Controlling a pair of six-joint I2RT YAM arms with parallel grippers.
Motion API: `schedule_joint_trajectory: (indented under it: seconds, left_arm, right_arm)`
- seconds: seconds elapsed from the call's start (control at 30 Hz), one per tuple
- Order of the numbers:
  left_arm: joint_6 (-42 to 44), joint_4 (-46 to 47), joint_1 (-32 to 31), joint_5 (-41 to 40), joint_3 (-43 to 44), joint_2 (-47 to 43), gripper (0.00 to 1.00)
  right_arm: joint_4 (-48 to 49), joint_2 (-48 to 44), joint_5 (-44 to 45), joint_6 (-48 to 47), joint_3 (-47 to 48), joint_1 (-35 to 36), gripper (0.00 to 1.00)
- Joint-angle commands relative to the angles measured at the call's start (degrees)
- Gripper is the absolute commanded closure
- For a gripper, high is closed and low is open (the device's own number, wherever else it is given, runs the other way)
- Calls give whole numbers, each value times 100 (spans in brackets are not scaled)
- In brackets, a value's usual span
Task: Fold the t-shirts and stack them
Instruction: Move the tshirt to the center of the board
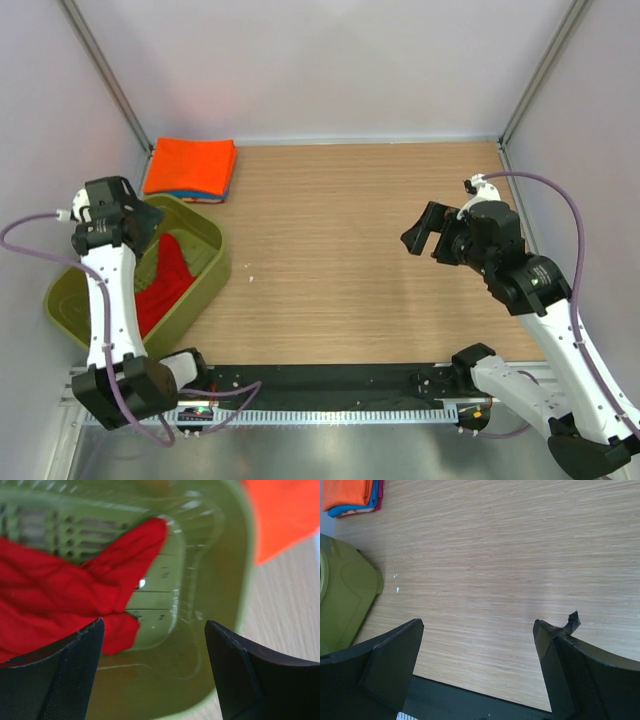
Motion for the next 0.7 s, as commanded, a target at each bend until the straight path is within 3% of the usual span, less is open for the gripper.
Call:
schedule_joint_trajectory:
  seconds: [0.0,0.13,0.27,0.63,0.67]
  left_arm:
    - [-758,-187,356,103,-373,398,19]
    - [-1013,-486,436,32,-523,1182,18]
    - [-943,-84,445,419,-716,1771,15]
    - [-1180,392,436,174,-1332,2343,22]
    - [-1163,453,436,139,-1393,2387,27]
  right_arm:
    - [70,-90,-217,-7,-33,14,0]
    - [131,-195,-419,-24,-68,14,0]
    - [123,-240,-446,-33,28,22,0]
    - [158,-240,-349,-25,20,14,0]
    - [167,-222,-358,2,20,22,0]
